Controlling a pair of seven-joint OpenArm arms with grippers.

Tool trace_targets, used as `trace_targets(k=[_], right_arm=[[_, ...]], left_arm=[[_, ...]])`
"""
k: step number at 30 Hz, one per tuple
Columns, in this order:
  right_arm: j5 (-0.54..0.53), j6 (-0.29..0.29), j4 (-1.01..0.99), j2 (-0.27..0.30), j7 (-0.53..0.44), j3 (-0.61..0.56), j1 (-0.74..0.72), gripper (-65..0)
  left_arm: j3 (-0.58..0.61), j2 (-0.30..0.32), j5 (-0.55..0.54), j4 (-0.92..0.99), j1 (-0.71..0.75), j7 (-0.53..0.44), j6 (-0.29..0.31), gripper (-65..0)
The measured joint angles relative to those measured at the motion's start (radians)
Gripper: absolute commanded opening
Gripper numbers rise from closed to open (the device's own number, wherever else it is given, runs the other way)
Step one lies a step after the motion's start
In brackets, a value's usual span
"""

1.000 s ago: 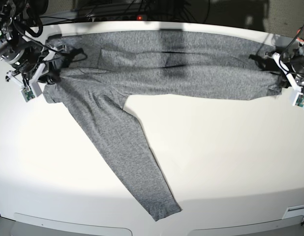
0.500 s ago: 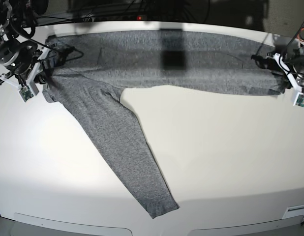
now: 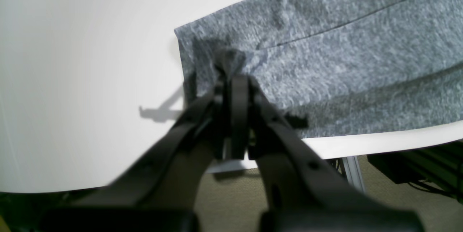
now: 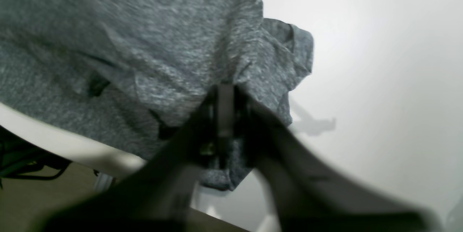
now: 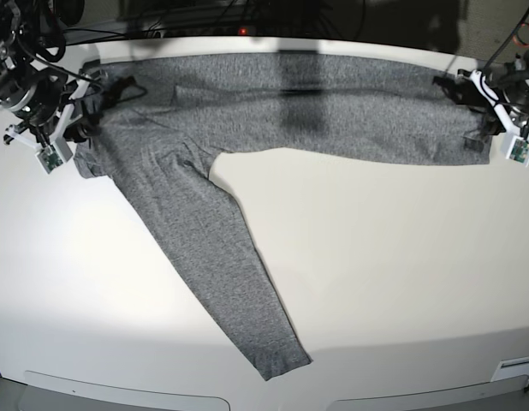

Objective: Fold the T-shirt properly
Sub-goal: 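Lay the hem onto the collar edge and open both grippers, then move the right gripper to the hanging sleeve cuff and grasp it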

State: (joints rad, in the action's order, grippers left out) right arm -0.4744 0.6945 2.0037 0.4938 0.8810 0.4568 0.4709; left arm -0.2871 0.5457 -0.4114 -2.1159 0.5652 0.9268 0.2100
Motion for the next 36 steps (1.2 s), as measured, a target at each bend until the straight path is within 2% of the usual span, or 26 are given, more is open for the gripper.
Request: trace_targets(k=[3, 6, 9, 12, 14, 15, 17, 19, 21, 25, 27, 29, 32, 36], right_arm=[[0.001, 0.000, 0.000, 0.000, 0.000, 0.000, 0.000, -40.4], [0.002, 0.000, 0.000, 0.000, 0.000, 0.000, 0.000, -39.7], [0.002, 0.000, 0.000, 0.000, -0.010, 0.000, 0.000, -39.7], [-0.004, 0.000, 0.000, 0.000, -0.047, 0.000, 0.000, -39.7], [-0.055, 0.000, 0.000, 0.001, -0.070, 0.000, -0.001, -39.7], [-0.083, -0.002, 0.000, 0.002, -0.086, 0.000, -0.001, -39.7], [-0.133, -0.058, 0.000, 0.000, -0.125, 0.000, -0.005, -39.7], [-0.139, -0.066, 0.000, -0.012, -0.140, 0.001, -0.025, -39.7], [-0.139, -0.070, 0.000, -0.056, -0.139, 0.002, -0.071, -39.7], [-0.139, -0.081, -0.001, -0.183, -0.173, -0.005, -0.212, -39.8], [-0.134, -0.081, -0.001, -0.231, -0.155, -0.034, -0.294, -39.8], [-0.077, -0.080, -0.001, -0.262, -0.131, -0.094, -0.374, -39.8], [0.016, -0.083, -0.051, -0.283, -0.146, -0.219, -0.485, -39.8], [0.159, -0.158, -0.268, -0.331, -0.213, -0.340, -0.635, -39.8]], left_arm=[[0.000, 0.000, 0.030, 0.000, 0.000, 0.000, 0.001, -63.2], [0.000, 0.000, 0.062, 0.000, 0.000, 0.000, 0.000, -51.5], [0.000, 0.000, 0.064, 0.000, 0.000, 0.000, 0.000, -44.4], [0.000, 0.000, 0.064, 0.000, 0.000, 0.000, 0.000, -42.3], [0.000, 0.000, 0.065, 0.000, 0.000, -0.010, 0.000, -42.4], [0.000, 0.000, 0.068, 0.000, 0.000, -0.037, 0.000, -42.4], [0.000, 0.000, 0.068, 0.000, -0.001, -0.111, 0.000, -42.4], [0.000, 0.000, 0.068, 0.000, -0.013, -0.164, 0.002, -42.4], [0.000, -0.006, 0.071, 0.000, -0.057, -0.166, 0.003, -42.4], [0.000, -0.029, 0.063, 0.000, -0.147, -0.171, 0.002, -42.4], [0.000, -0.048, 0.050, 0.000, -0.169, -0.165, -0.001, -42.4], [0.000, -0.057, 0.011, 0.000, -0.179, -0.166, 0.003, -42.4], [0.000, -0.057, 0.010, 0.000, -0.178, -0.164, 0.002, -42.4], [0.000, -0.057, 0.010, 0.000, -0.178, -0.116, 0.002, -42.4]])
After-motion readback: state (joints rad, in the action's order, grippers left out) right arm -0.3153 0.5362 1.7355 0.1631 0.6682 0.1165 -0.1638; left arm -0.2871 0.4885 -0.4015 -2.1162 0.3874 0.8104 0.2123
